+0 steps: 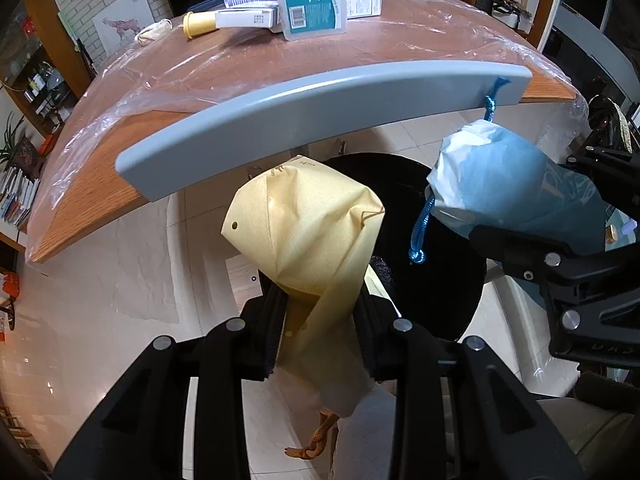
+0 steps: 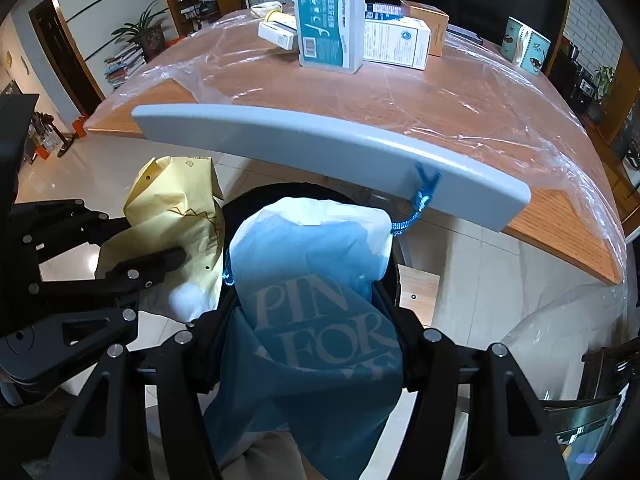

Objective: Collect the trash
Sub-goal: 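Carry both held bags off the table toward the black trash bin, then open both grippers to drop the bags into the black bin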

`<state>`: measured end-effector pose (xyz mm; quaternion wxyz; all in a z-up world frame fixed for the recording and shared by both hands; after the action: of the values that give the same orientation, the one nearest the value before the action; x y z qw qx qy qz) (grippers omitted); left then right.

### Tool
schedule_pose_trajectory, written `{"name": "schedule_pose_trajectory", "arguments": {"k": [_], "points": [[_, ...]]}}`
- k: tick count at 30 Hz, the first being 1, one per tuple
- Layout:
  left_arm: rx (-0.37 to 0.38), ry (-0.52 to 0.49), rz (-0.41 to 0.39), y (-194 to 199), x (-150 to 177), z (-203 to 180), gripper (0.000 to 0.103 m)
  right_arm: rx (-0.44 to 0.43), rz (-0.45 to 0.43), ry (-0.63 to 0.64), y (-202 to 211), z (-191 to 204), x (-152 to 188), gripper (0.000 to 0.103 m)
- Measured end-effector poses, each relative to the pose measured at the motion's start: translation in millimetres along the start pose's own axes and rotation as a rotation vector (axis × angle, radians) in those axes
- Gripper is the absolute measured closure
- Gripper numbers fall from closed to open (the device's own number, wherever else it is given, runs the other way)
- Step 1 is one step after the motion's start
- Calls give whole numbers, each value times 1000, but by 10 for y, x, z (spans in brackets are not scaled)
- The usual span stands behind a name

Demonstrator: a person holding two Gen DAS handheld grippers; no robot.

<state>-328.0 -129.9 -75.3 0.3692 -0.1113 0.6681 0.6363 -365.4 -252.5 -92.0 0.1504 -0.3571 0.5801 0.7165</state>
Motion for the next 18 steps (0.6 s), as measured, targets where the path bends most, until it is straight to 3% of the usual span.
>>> {"name": "schedule_pose_trajectory", "arguments": {"k": [18], "points": [[61, -37, 31, -241, -24, -10, 69, 3, 70, -33, -378, -133, 53, 41]]}}
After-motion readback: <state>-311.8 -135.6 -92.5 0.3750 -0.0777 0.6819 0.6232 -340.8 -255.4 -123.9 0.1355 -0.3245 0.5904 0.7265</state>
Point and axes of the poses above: each gripper's, at about its wrist camera, not at the fingertips, and y roughly against the way its jaws point, z to its left, x to its underside, the point moved 4 cm from there along -y, roughly the way its jaws point, and after that the axes turned 15 degrees about -z, right-handed, at the moved point
